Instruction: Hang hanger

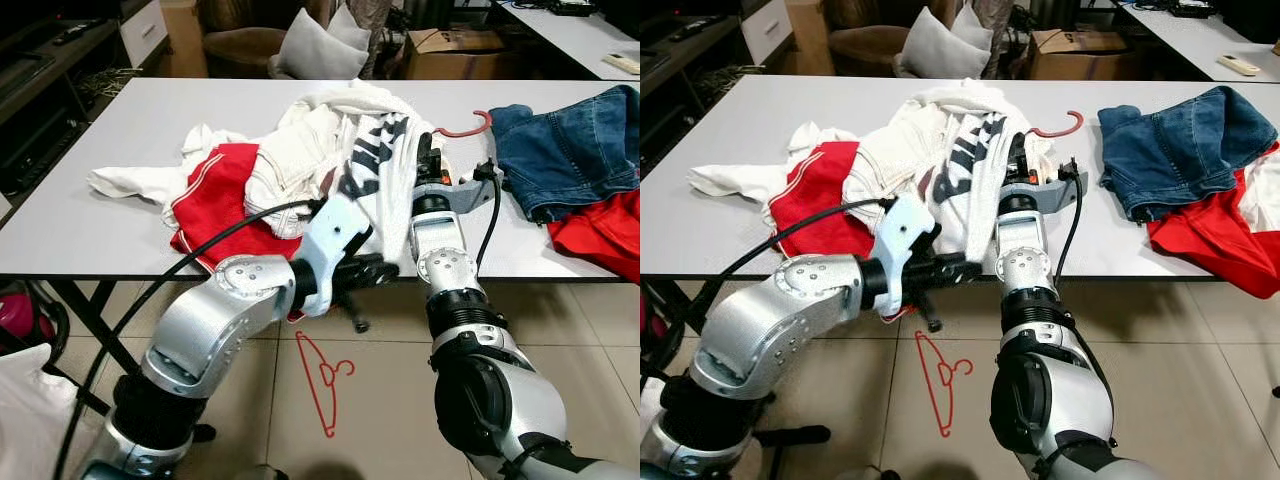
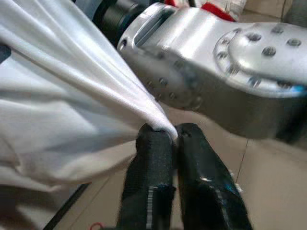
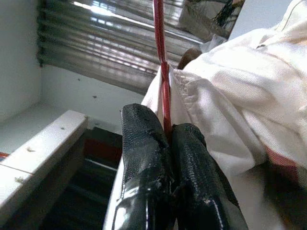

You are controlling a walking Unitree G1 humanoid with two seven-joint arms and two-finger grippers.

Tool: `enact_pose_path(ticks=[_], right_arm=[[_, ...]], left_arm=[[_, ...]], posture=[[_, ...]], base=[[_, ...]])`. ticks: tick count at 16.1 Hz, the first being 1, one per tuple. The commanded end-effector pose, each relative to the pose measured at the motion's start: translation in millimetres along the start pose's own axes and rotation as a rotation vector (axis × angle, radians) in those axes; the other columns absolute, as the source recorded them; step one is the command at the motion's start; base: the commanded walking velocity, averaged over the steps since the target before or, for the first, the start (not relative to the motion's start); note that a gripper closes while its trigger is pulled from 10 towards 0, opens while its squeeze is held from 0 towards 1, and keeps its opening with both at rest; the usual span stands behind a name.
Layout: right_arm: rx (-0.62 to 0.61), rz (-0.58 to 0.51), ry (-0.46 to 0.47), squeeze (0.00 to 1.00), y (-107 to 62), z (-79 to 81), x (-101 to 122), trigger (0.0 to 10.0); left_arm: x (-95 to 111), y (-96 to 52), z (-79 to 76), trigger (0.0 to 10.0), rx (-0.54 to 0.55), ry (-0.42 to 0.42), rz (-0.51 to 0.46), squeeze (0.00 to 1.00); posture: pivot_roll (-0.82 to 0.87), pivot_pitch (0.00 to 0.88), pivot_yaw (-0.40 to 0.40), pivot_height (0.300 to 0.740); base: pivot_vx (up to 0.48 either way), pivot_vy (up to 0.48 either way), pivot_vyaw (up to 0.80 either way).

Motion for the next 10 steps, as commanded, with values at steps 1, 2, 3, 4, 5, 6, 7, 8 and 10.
enact_pose_path(ticks=[1,2,3,4,5,6,7,8,10], right_arm=[[0.109,0.024,0.094,0.00,6.7,35.9,-20,10.0],[0.117,0.021,0.097,0.00,7.7,37.8,-17,10.0],[0.138,0.025,0.037,0.00,9.2,41.3,-15,10.0],[0.145,0.027,0.013,0.00,9.3,42.1,-15,10.0],[0.153,0.028,-0.005,0.00,9.4,42.9,-14,10.0],[0.169,0.027,-0.008,0.00,9.4,44.6,-12,10.0],[0.173,0.024,-0.031,0.00,9.7,44.5,-9,10.0],[0.170,0.033,-0.072,0.00,10.4,44.0,-8,10.0],[0.184,0.077,-0.063,0.00,11.1,45.4,-8,10.0]], left_arm=[[4,-2.2,-6.8,10.0,-0.045,-0.031,-0.017,1.00],[5,-2.5,-8.9,10.0,-0.059,-0.036,-0.020,1.00],[6,-1.9,-13.6,10.0,-0.085,-0.036,-0.021,1.00],[6,-1.8,-14.2,10.0,-0.088,-0.036,-0.023,1.00],[6,-2.2,-14.9,10.0,-0.094,-0.040,-0.024,1.00],[7,-3.6,-15.6,10.0,-0.104,-0.051,-0.023,1.00],[7,-6.6,-15.8,10.0,-0.113,-0.061,-0.021,1.00],[7,-9.5,-15.4,10.0,-0.116,-0.064,-0.023,1.00],[9,-18.7,-13.5,10.0,-0.118,-0.073,-0.051,1.00]], posture=[[0.00,0.000,-0.001,0.740],[0.00,0.000,0.000,0.740],[0.00,0.000,0.001,0.740],[0.00,0.000,0.001,0.740],[0.00,0.000,0.001,0.740],[0.00,0.000,0.002,0.740],[0.00,0.000,0.001,0.740],[0.00,0.000,0.001,0.740],[0.00,0.000,0.001,0.740]], base=[[0.000,0.000,0.00],[0.000,0.000,0.00],[0.000,0.000,0.00],[0.000,0.000,0.00],[0.000,0.000,0.00],[0.000,0.000,0.00],[0.000,0.000,0.00],[0.000,0.000,0.00],[0.000,0.000,0.00]])
Point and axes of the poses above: a point about 5 cm out from each wrist's last joint towards the gripper, its own y axis pointing out of the wrist towards the gripper, its own x axis along the axis of the wrist's last joint, z = x × y, the point moved 5 cm from there along y, pointing out of the wrist towards the gripper, and after that the axes turned 6 degrees about y, right-handed, at the moved point
